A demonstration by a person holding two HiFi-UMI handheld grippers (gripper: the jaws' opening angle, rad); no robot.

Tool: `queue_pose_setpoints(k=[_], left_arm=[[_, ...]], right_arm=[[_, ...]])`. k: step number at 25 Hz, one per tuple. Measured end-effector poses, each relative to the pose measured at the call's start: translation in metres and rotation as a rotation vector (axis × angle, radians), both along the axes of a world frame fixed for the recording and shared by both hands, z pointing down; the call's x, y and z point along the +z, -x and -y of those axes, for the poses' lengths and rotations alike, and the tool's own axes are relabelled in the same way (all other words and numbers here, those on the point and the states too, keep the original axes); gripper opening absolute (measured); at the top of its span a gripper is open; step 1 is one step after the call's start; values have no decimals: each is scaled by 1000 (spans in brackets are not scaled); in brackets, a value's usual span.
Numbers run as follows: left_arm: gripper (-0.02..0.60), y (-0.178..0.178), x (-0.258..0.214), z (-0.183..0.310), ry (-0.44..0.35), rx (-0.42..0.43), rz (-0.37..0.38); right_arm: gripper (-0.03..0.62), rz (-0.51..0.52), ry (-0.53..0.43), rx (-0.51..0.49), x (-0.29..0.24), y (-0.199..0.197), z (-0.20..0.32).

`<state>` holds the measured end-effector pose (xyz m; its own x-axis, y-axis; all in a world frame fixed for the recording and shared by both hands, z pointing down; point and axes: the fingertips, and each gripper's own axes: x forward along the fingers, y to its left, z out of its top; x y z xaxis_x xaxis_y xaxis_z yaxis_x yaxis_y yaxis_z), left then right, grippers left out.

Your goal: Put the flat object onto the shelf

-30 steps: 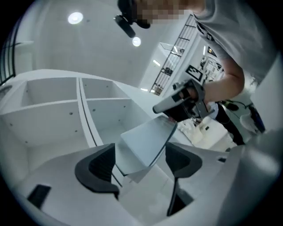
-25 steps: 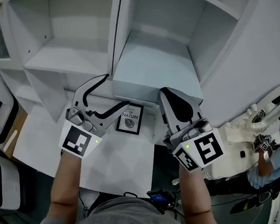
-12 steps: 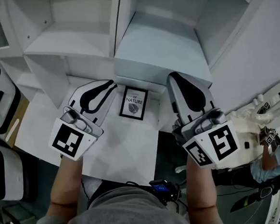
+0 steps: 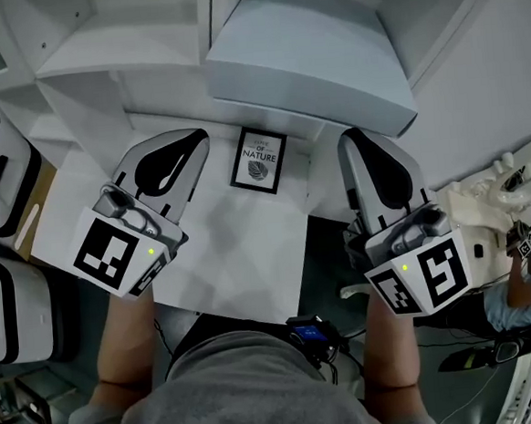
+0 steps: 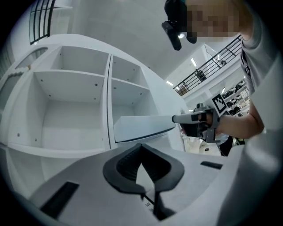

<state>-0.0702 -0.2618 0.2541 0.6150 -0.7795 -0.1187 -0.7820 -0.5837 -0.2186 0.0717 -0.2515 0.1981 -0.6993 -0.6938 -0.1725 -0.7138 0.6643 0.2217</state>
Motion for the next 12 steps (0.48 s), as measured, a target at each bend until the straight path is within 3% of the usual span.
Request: queue_pose_setpoints(k=[12], left_arm=[[8,11,15,-19,30,-92,-6]], right_arm=[[28,20,3,26,13,-24,-27]])
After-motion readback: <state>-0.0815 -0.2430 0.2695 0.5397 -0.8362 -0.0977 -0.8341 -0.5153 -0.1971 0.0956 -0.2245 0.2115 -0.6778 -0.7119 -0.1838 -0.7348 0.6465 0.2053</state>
